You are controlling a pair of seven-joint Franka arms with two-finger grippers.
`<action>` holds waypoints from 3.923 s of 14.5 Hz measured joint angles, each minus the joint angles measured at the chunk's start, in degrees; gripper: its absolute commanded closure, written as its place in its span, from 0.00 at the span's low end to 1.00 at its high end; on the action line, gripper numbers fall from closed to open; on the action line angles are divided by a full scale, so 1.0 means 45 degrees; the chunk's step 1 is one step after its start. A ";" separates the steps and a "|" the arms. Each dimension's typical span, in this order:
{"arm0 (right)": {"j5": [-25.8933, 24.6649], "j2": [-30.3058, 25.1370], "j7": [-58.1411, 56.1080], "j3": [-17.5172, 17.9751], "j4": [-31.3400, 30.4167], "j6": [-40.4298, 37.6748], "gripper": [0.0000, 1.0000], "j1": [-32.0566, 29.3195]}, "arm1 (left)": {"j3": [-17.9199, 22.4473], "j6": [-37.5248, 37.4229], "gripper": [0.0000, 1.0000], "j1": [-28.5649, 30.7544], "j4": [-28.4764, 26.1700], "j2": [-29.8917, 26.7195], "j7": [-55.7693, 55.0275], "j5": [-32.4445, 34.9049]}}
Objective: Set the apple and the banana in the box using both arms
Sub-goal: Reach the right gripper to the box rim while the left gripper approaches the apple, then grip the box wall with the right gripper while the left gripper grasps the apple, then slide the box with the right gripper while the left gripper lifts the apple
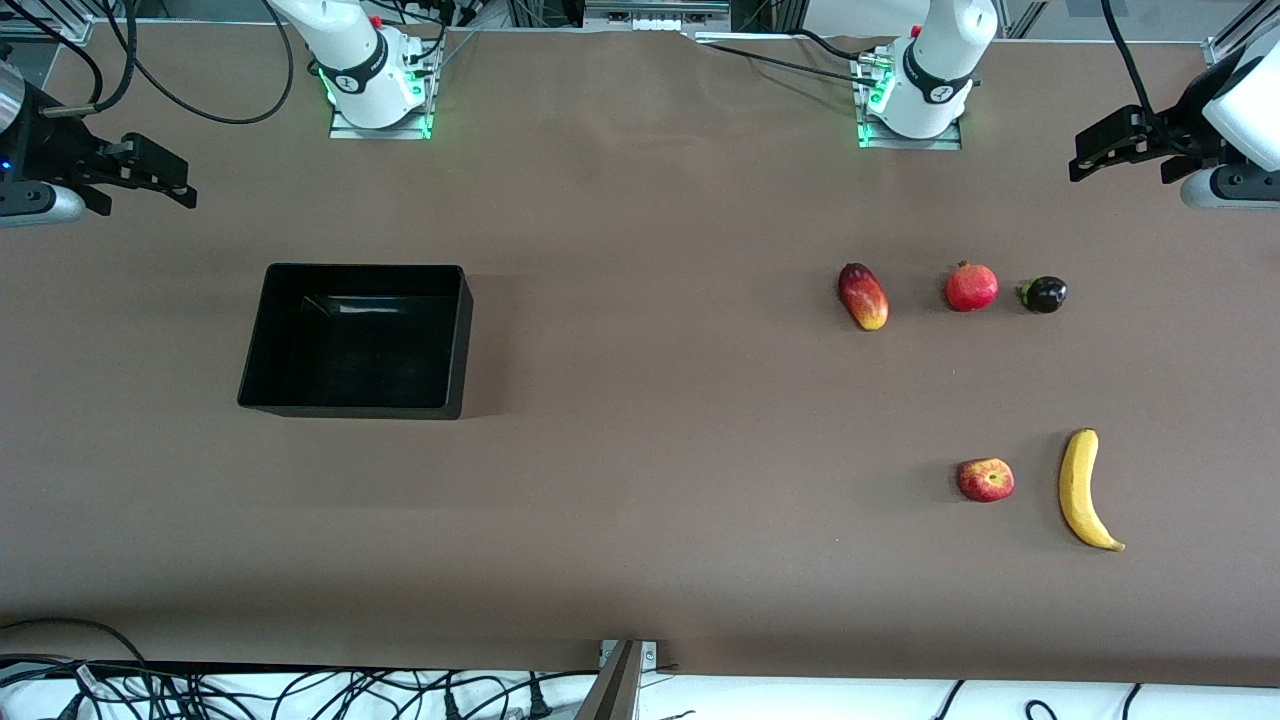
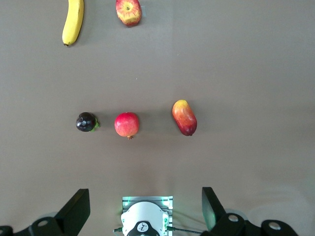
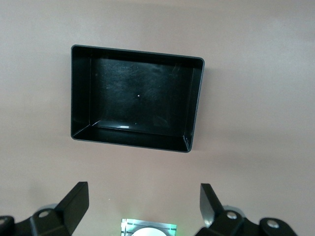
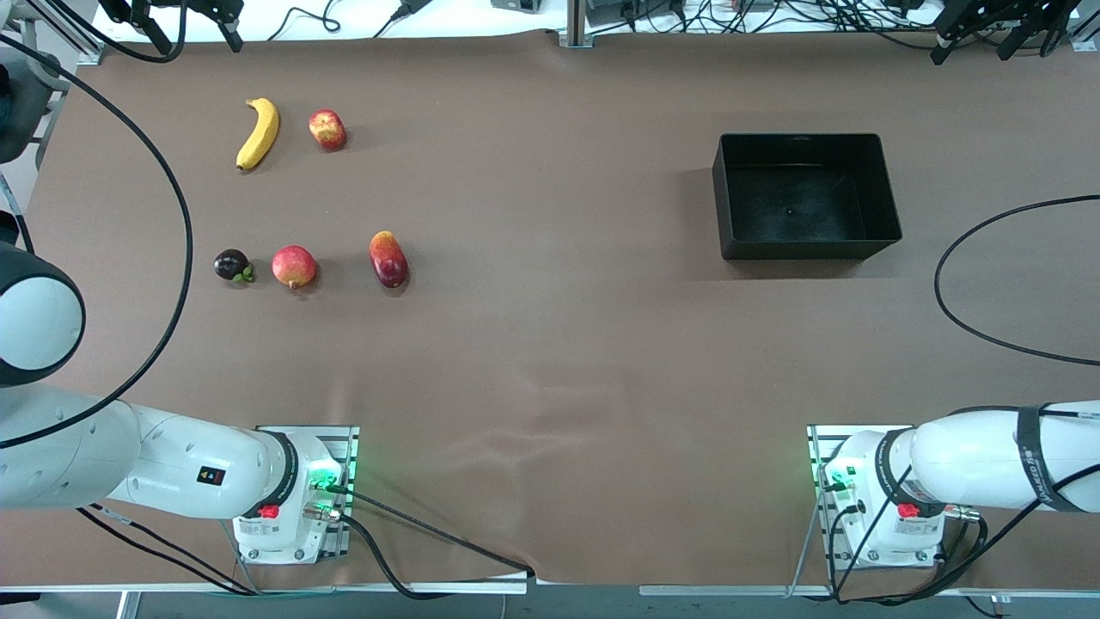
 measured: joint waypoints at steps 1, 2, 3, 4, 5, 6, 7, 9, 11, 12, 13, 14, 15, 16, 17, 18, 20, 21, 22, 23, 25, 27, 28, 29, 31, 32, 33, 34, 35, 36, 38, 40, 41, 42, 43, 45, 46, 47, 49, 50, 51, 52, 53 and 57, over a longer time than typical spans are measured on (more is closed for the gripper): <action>0.0000 0.0002 -0.0006 0.0000 0.0014 0.0000 0.00 -0.0005 | 0.0000 0.0040 0.00 0.0000 0.0000 0.0000 0.0000 0.0000; 0.0000 0.0009 -0.0007 -0.0006 0.0027 0.0005 0.00 -0.0010 | 0.0000 0.0065 0.00 0.0000 0.0000 0.0000 0.0000 0.0000; 0.0000 0.0026 -0.0031 -0.0025 0.0044 0.0008 0.00 -0.0018 | 0.0000 0.0079 0.00 0.0000 0.0000 0.0000 0.0000 0.0000; 0.0000 0.0052 -0.0100 -0.0053 0.0064 0.0009 0.00 -0.0027 | 0.0000 0.0086 0.00 0.0000 0.0000 0.0000 0.0000 0.0000; 0.0000 0.0081 -0.0159 -0.0070 0.0075 0.0010 0.00 -0.0041 | 0.0000 0.0111 0.00 0.0001 0.0000 0.0000 0.0000 0.0000; 0.0000 0.0110 -0.0179 -0.0072 0.0079 0.0011 0.00 -0.0057 | 0.0000 0.0201 0.00 0.0001 -0.0001 0.0001 0.0000 0.0000; 0.0000 0.0147 -0.0187 -0.0072 0.0079 0.0012 0.00 -0.0065 | 0.0000 0.0333 0.00 0.0002 -0.0002 0.0006 0.0000 0.0000; -0.0014 0.0253 -0.0190 -0.0072 0.0080 0.0015 0.00 -0.0087 | 0.0000 0.0541 0.00 0.0011 -0.0009 0.0044 0.0000 0.0000; -0.0109 0.0496 -0.0192 -0.0083 0.0080 0.0017 0.00 -0.0117 | 0.0001 0.0778 0.00 0.0066 -0.0023 0.0159 0.0000 0.0000; -0.0213 0.0727 -0.0192 -0.0127 0.0079 0.0056 0.00 -0.0130 | 0.0001 0.0887 0.00 0.0099 -0.0049 0.0246 0.0000 0.0000; -0.0271 0.1047 -0.0192 -0.0227 0.0073 0.0201 0.00 -0.0138 | 0.0000 0.1059 0.00 0.0136 -0.0085 0.0351 0.0000 0.0000; -0.0294 0.1450 -0.0193 -0.0361 0.0066 0.0428 0.00 -0.0148 | 0.0000 0.1271 0.00 0.0196 -0.0127 0.0477 0.0000 0.0000; -0.0303 0.1917 -0.0197 -0.0486 0.0053 0.0670 0.00 -0.0162 | 0.0001 0.1483 0.00 0.0277 -0.0185 0.0626 0.0000 0.0000; -0.0309 0.2419 -0.0197 -0.0593 0.0004 0.1025 0.00 -0.0176 | 0.0001 0.1751 0.00 0.0371 -0.0262 0.0794 0.0003 0.0000; -0.0314 0.2955 -0.0197 -0.0703 -0.0127 0.1590 0.00 -0.0196 | 0.0003 0.2110 0.00 0.0478 -0.0367 0.1014 0.0046 0.0000; -0.0316 0.3454 -0.0197 -0.0803 -0.0367 0.2303 0.00 -0.0233 | 0.0003 0.2514 0.00 0.0574 -0.0447 0.1270 0.0116 0.0000; -0.0317 0.4152 -0.0197 -0.0937 -0.1184 0.3773 0.00 -0.0359 | 0.0005 0.3343 0.00 0.0805 -0.0577 0.1860 0.0283 0.0000; -0.0317 0.4360 -0.0197 -0.0980 -0.1735 0.4599 0.00 -0.0448 | 0.0004 0.3729 0.00 0.0954 -0.0608 0.2162 0.0484 0.0000; -0.0317 0.4512 -0.0197 -0.1015 -0.2364 0.5545 0.00 -0.0552 | 0.0006 0.4165 0.00 0.1132 -0.0626 0.2476 0.0745 0.0000; -0.0317 0.4624 -0.0197 -0.1032 -0.3091 0.6642 0.00 -0.0679 | 0.0007 0.4685 0.00 0.1320 -0.0640 0.2803 0.0951 0.0000; -0.0316 0.4781 -0.0200 -0.1050 -0.4463 0.8664 0.00 -0.0885 | 0.0007 0.5835 0.00 0.1558 -0.0667 0.3493 0.1146 0.0000; -0.0315 0.4910 -0.0200 -0.1050 -0.5313 0.9793 0.00 -0.0940 | 0.0005 0.7157 0.00 0.1662 -0.0685 0.4280 0.1171 0.0000; -0.0315 0.4944 -0.0200 -0.1050 -0.5607 1.0194 0.01 -0.0941 | 0.0003 0.7677 0.00 0.1705 -0.0685 0.4641 0.1194 0.0000; -0.0314 0.4954 -0.0200 -0.1050 -0.5893 1.0557 0.09 -0.0944 | 0.0004 0.8035 0.00 0.1752 -0.0683 0.4927 0.1246 0.0000; -0.0314 0.4952 -0.0200 -0.1051 -0.6350 1.0934 0.41 -0.0964 | -0.0039 0.8839 0.00 0.1804 -0.0685 0.5409 0.1295 0.0000; -0.0313 0.4947 -0.0200 -0.1051 -0.6501 1.0989 0.59 -0.0986 | -0.0110 0.9281 0.00 0.1803 -0.0690 0.5669 0.1297 0.0000; -0.0313 0.4939 -0.0200 -0.1051 -0.6631 1.1011 0.78 -0.1006 | -0.0193 0.9779 0.00 0.1801 -0.0697 0.5984 0.1296 0.0000; -0.0313 0.4929 -0.0200 -0.1052 -0.6743 1.1023 0.93 -0.1023 | -0.0249 1.0264 0.00 0.1802 -0.0702 0.6352 0.1289 -0.0024; -0.0313 0.4924 -0.0200 -0.1053 -0.6835 1.1029 1.00 -0.1053 | -0.0278 1.0768 0.00 0.1802 -0.0705 0.6757 0.1276 -0.0184; -0.0313 0.4919 -0.0200 -0.1053 -0.6904 1.1034 1.00 -0.1097 | -0.0303 1.1359 0.00 0.1804 -0.0709 0.7191 0.1276 -0.0485; -0.0267 0.4904 -0.0200 -0.1053 -0.6967 1.1048 1.00 -0.1152 | -0.0364 1.2473 0.00 0.1802 -0.0712 0.8089 0.1276 -0.0776; -0.0249 0.4811 -0.0439 -0.0999 -0.6967 1.1046 1.00 -0.1160 | -0.0397 1.3356 0.00 0.1803 -0.0702 0.8824 0.1271 -0.0795; -0.0231 0.4710 -0.0733 -0.0872 -0.6940 1.1070 1.00 -0.1167 | -0.0410 1.3698 0.00 0.1803 -0.0695 0.9095 0.1270 -0.0796; -0.0229 0.4577 -0.1074 -0.0615 -0.6831 1.1088 1.00 -0.1173 | -0.0422 1.3909 0.00 0.1802 -0.0694 0.9277 0.1267 -0.0796; -0.0229 0.4452 -0.1321 -0.0250 -0.6634 1.1006 1.00 -0.1171 | -0.0426 1.3986 0.00 0.1802 -0.0692 0.9397 0.1266 -0.0796; -0.0210 0.4331 -0.1430 0.0670 -0.5883 1.0286 1.00 -0.1139 | -0.0440 1.4143 0.00 0.1798 -0.0689 0.9565 0.1258 -0.0796; -0.0057 0.4319 -0.1383 0.1106 -0.5367 0.9767 1.00 -0.1068 | -0.0469 1.4350 0.00 0.1798 -0.0692 0.9681 0.1248 -0.0796; 0.0225 0.4316 -0.1354 0.1400 -0.4860 0.9334 1.00 -0.0862 | -0.0527 1.4498 0.00 0.1794 -0.0693 0.9809 0.1233 -0.0796; 0.0825 0.4316 -0.0846 0.1580 -0.4125 0.8870 1.00 0.0038 | -0.0615 1.4731 0.00 0.1792 -0.0696 1.0106 0.1208 -0.0796; 0.1018 0.4316 -0.0239 0.1610 -0.3932 0.8781 1.00 0.0616 | -0.0626 1.4875 0.00 0.1792 -0.0696 1.0259 0.1189 -0.0796; 0.1091 0.4328 0.0531 0.1625 -0.3832 0.8774 1.00 0.1245 | -0.0627 1.5066 0.00 0.1793 -0.0696 1.0414 0.1163 -0.0796; 0.1118 0.4374 0.1356 0.1640 -0.3752 0.8774 1.00 0.1888 | -0.0626 1.5249 0.00 0.1794 -0.0696 1.0561 0.1151 -0.0796; 0.1130 0.4480 0.2223 0.1657 -0.3617 0.8775 1.00 0.2562 | -0.0626 1.5394 0.00 0.1794 -0.0696 1.0694 0.1141 -0.0796; 0.1143 0.5491 0.5266 0.1692 -0.2559 0.8826 1.00 0.4926 | -0.0618 1.5516 0.00 0.1836 -0.0698 1.0842 0.1112 -0.0796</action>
